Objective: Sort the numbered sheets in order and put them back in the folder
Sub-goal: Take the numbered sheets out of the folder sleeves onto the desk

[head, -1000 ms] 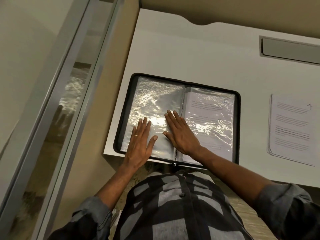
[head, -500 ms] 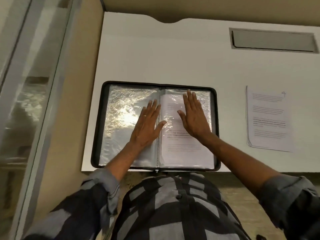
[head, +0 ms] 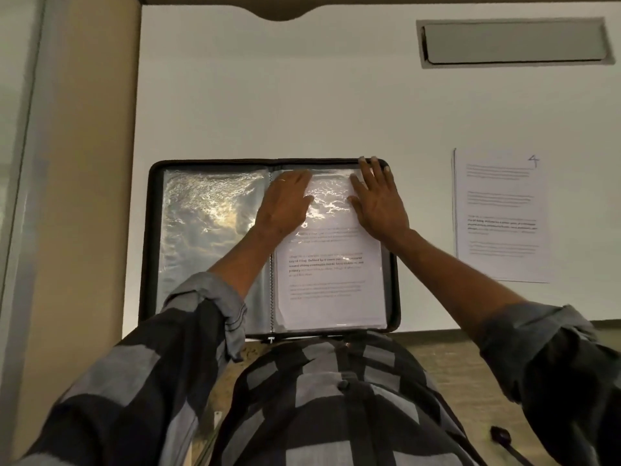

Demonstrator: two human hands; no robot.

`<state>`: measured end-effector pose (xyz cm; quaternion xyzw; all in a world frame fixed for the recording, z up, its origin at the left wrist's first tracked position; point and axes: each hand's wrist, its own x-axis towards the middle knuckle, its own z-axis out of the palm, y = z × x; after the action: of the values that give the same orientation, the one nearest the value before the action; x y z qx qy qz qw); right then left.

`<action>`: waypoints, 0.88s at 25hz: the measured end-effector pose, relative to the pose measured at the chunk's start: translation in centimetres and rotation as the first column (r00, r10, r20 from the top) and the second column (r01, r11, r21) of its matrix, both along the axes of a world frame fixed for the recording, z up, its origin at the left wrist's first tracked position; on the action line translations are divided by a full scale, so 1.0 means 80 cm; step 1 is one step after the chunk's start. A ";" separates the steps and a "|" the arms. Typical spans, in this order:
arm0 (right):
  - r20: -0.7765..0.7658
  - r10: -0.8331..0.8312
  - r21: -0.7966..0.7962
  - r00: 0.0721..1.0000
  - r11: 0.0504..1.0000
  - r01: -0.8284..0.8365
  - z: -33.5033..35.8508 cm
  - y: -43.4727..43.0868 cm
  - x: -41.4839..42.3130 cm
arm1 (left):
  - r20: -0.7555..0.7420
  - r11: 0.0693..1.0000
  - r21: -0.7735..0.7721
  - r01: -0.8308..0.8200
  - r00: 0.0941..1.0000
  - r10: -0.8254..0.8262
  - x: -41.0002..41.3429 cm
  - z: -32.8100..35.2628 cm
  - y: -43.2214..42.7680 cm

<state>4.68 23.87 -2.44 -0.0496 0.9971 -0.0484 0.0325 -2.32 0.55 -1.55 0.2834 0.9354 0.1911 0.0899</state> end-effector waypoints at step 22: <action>0.351 0.353 -0.493 0.867 0.857 -0.149 0.062 -0.005 -0.162 | 0.355 0.988 0.019 0.151 0.923 -0.148 -0.084 0.033 0.006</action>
<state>-8.29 23.50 2.52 -0.1769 0.9105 -0.2824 0.2449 -9.04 1.04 1.12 0.3144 0.8801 0.2278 0.2731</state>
